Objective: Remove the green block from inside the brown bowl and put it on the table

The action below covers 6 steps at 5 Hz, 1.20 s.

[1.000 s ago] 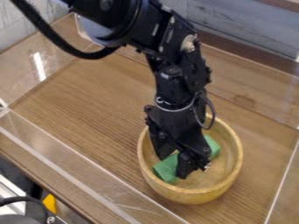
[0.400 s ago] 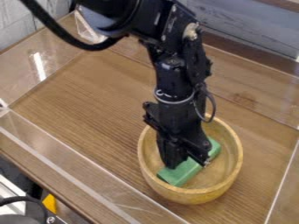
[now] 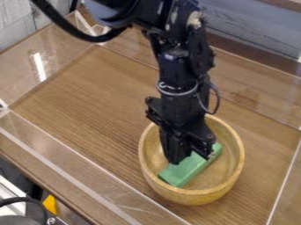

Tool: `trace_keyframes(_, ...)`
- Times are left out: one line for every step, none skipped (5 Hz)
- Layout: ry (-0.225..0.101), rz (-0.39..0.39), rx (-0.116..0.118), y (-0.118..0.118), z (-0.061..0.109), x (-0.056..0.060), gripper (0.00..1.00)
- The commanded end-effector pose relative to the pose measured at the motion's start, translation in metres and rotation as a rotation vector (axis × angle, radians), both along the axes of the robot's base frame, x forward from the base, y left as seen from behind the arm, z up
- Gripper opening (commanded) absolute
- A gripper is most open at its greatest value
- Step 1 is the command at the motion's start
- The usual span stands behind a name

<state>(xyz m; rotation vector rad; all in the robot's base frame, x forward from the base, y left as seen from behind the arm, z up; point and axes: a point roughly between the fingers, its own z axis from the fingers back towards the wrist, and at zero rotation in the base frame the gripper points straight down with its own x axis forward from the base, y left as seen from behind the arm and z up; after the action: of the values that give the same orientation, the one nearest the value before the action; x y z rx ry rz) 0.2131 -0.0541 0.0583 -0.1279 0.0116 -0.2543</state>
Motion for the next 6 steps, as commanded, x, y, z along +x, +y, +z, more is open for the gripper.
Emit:
trace_keyframes(-0.037,0.007,-0.015,-0.0003,0.0132,0.0098,0.00)
trace_keyframes(-0.023,0.012,-0.019,-0.0007,0.0147,0.0103,0.00)
trace_keyframes(-0.008,0.017,-0.023,-0.0007,0.0157,0.0103,0.00)
trace_keyframes(0.005,0.023,-0.027,-0.0007,0.0163,0.0105,0.00)
trace_keyframes(0.015,0.028,-0.029,-0.0006,0.0171,0.0109,0.00)
trace_keyframes(0.024,0.034,-0.032,-0.0005,0.0164,0.0118,0.00)
